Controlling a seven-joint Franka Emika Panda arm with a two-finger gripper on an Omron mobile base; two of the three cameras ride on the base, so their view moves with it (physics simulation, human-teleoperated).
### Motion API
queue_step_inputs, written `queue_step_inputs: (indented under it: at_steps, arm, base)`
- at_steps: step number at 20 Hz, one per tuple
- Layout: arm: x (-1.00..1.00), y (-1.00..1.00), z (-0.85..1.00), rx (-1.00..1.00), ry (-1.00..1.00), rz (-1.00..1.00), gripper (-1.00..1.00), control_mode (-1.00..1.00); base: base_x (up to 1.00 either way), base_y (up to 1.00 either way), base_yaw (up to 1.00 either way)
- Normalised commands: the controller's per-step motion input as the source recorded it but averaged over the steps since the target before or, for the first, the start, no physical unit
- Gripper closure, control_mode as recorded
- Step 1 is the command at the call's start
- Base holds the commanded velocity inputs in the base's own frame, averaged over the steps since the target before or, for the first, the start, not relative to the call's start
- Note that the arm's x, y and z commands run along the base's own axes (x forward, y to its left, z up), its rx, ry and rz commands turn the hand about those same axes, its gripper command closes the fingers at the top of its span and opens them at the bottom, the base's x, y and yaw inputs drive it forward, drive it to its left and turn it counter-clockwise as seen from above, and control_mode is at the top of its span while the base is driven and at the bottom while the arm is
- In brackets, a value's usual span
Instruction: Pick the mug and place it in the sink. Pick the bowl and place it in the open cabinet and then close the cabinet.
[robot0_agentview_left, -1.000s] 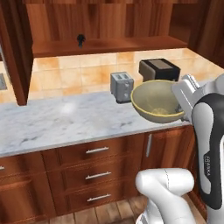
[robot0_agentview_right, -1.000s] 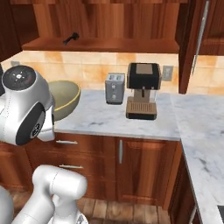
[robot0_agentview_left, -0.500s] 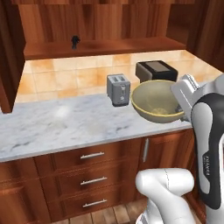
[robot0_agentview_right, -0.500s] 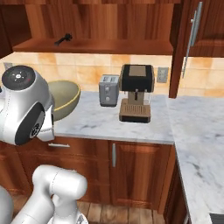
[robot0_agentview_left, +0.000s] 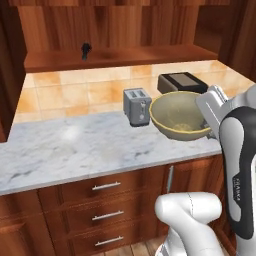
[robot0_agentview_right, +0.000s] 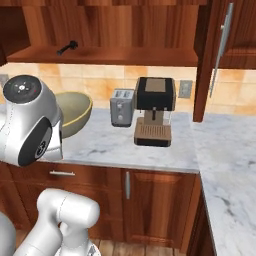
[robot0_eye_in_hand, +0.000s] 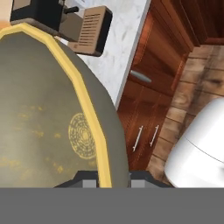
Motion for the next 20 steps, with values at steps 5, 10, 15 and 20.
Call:
queue_step_inputs:
  at_steps: [5, 10, 15, 20]
  arm:
    - [0.0, 0.0, 0.0, 0.0, 0.0, 0.0, 1.0, 1.0]
    - [0.0, 0.0, 0.0, 0.0, 0.0, 0.0, 1.0, 1.0]
    - [0.0, 0.0, 0.0, 0.0, 0.0, 0.0, 1.0, 1.0]
    - [0.0, 0.0, 0.0, 0.0, 0.0, 0.0, 1.0, 1.0]
  base:
    - [0.17, 0.01, -0.03]
    - [0.11, 0.04, -0.04]
    - [0.17, 0.05, -0.04]
    - [0.25, 0.37, -0.02]
